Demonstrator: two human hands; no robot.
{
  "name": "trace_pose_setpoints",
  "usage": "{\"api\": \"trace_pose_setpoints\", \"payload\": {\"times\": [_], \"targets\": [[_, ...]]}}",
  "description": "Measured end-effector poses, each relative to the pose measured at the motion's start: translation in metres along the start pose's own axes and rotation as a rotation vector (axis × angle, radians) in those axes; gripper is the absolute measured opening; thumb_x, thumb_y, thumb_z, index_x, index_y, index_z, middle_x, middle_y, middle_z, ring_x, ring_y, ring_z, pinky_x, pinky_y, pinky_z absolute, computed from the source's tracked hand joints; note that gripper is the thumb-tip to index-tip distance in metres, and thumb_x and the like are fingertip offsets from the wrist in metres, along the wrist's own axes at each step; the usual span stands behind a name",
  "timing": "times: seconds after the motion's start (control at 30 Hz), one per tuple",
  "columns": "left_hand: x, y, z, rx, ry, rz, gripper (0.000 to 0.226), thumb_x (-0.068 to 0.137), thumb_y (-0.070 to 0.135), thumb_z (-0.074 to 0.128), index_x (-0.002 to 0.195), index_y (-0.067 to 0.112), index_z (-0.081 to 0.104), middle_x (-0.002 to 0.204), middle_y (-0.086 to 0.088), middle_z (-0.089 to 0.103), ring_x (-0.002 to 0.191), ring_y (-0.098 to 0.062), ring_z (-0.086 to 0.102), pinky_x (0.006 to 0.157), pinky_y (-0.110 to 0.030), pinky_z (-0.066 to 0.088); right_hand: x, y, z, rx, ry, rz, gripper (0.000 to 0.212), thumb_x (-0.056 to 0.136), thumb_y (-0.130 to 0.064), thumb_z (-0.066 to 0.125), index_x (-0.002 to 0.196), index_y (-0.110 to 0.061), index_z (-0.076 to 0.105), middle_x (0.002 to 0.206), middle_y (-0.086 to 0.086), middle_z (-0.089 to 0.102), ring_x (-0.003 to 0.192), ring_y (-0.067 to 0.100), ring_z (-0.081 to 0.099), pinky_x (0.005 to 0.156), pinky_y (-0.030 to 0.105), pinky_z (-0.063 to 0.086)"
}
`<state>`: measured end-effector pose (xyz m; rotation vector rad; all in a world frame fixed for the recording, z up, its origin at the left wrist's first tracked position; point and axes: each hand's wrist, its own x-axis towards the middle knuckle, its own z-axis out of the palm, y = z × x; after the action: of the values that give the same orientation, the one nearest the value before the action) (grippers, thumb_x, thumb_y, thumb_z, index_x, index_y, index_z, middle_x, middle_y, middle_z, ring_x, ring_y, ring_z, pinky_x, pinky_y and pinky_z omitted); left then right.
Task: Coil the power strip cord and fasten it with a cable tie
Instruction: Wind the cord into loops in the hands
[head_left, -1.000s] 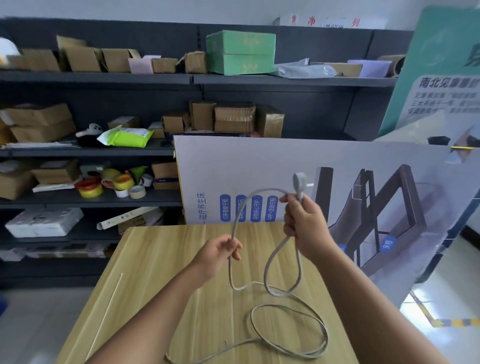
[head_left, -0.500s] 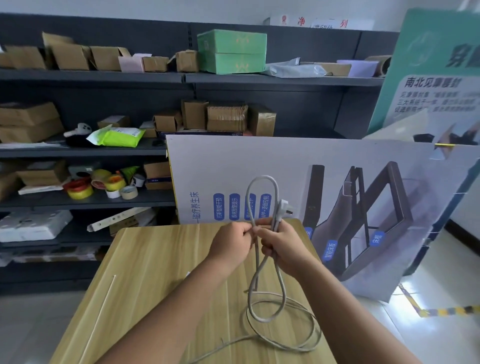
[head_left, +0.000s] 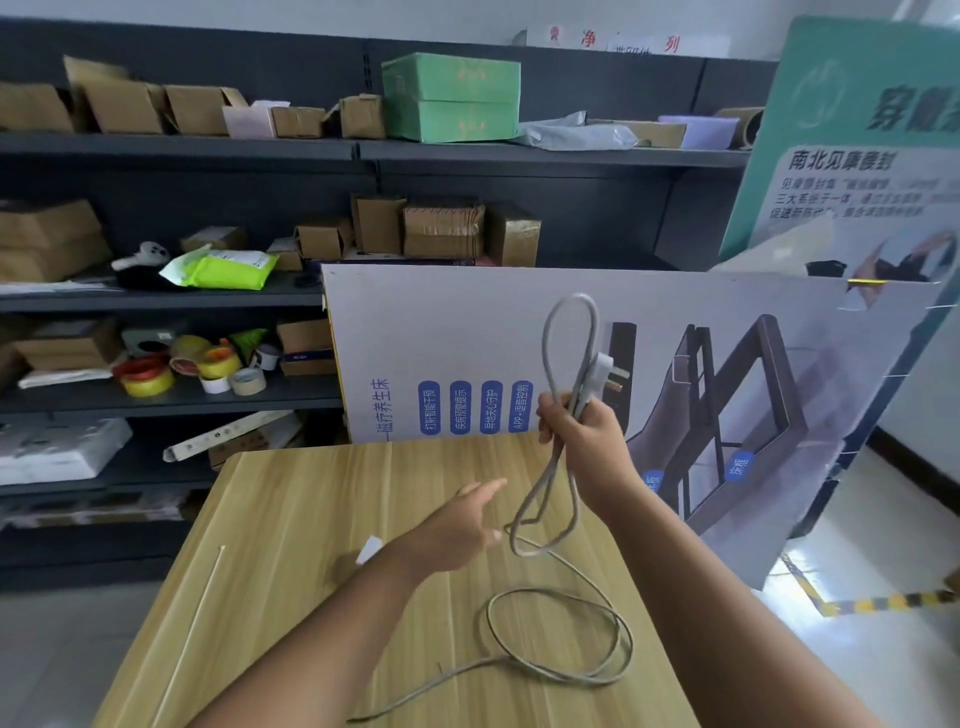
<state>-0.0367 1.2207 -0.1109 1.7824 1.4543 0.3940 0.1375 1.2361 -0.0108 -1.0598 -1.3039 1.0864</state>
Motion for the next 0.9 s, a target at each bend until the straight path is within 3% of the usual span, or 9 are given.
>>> {"api": "trace_pose_setpoints", "payload": {"times": [0.13,0.3,0.4,0.47,0.57,0.63,0.77,0.83,0.9], "targets": [[-0.001,0.005,0.013,0.014,-0.112,0.000,0.059,0.096,0.024,0.054,0.149,0.033,0.031,0.155,0.002,0.036,0.137,-0.020,0.042,0.107,-0.033,0.038,-0.005,-0.024,0.008,0.516,-0.135,0.113,0.027,0.103,-0.019,0.048,0.076,-0.013,0.047,0.053,-0.002,0.038,0.046,0.013,0.045,0.052,0.029,0.048],[-0.007,-0.008,0.046,-0.121,-0.210,-0.074,0.056,0.097,0.034,0.050,0.148,0.043,0.028,0.158,0.006,0.032,0.144,-0.017,0.031,0.113,-0.036,0.028,-0.003,-0.057,-0.003,0.665,-0.104,0.054,0.033,0.102,-0.023,0.049,0.070,-0.015,0.047,0.054,-0.003,0.033,0.039,0.007,0.032,0.038,0.020,0.035],[-0.010,-0.005,0.064,-0.262,-0.164,-0.116,0.048,0.101,0.033,0.044,0.147,0.027,0.034,0.128,0.000,0.058,0.114,-0.014,0.057,0.102,-0.029,0.042,-0.004,-0.072,-0.011,0.754,-0.154,0.041,0.030,0.100,-0.026,0.052,0.072,-0.015,0.048,0.052,-0.004,0.035,0.039,0.006,0.035,0.038,0.019,0.038],[-0.010,0.005,0.072,-0.710,-0.145,-0.316,0.037,0.103,0.038,0.035,0.132,0.018,0.046,0.108,-0.008,0.065,0.089,-0.020,0.066,0.086,-0.034,0.052,-0.008,-0.079,-0.012,0.765,-0.210,0.037,0.029,0.099,-0.027,0.051,0.073,-0.015,0.046,0.050,-0.005,0.036,0.037,0.005,0.036,0.037,0.018,0.038],[0.006,0.006,0.068,-1.298,-0.116,-0.457,0.045,0.101,0.042,0.037,0.113,0.003,0.056,0.117,-0.021,0.064,0.107,-0.035,0.065,0.098,-0.047,0.050,-0.016,-0.082,-0.011,0.712,-0.290,0.072,0.027,0.098,-0.026,0.051,0.074,-0.014,0.045,0.050,-0.005,0.035,0.037,0.005,0.034,0.036,0.017,0.035],[0.013,0.009,0.054,-1.376,-0.091,-0.438,0.039,0.099,0.038,0.048,0.111,0.002,0.055,0.118,-0.025,0.065,0.108,-0.037,0.065,0.099,-0.049,0.050,-0.021,-0.078,-0.011,0.702,-0.317,0.129,0.030,0.100,-0.026,0.049,0.072,-0.015,0.044,0.049,-0.006,0.034,0.036,0.004,0.033,0.034,0.017,0.033],[0.014,0.020,0.048,-1.017,-0.345,-0.536,0.055,0.095,0.043,0.052,0.126,-0.003,0.051,0.117,-0.024,0.062,0.087,-0.031,0.070,0.075,-0.041,0.060,-0.029,-0.068,-0.006,0.708,-0.340,0.183,0.032,0.101,-0.024,0.046,0.071,-0.015,0.044,0.048,-0.006,0.034,0.034,0.003,0.032,0.033,0.016,0.032],[0.014,0.030,0.053,-1.188,-0.380,-0.506,0.042,0.098,0.030,0.052,0.111,-0.009,0.060,0.094,-0.022,0.071,0.076,-0.026,0.072,0.070,-0.034,0.061,-0.032,-0.064,-0.003,0.678,-0.349,0.203,0.031,0.101,-0.024,0.046,0.071,-0.015,0.043,0.048,-0.006,0.034,0.034,0.003,0.030,0.033,0.015,0.030],[0.018,0.029,0.054,-1.434,-0.245,-0.522,0.021,0.096,0.004,0.052,0.091,-0.012,0.065,0.070,-0.019,0.071,0.060,-0.021,0.071,0.059,-0.024,0.059,-0.035,-0.059,-0.003,0.676,-0.376,0.236,0.029,0.099,-0.025,0.047,0.072,-0.015,0.041,0.048,-0.006,0.033,0.033,0.002,0.030,0.032,0.014,0.029]]}}
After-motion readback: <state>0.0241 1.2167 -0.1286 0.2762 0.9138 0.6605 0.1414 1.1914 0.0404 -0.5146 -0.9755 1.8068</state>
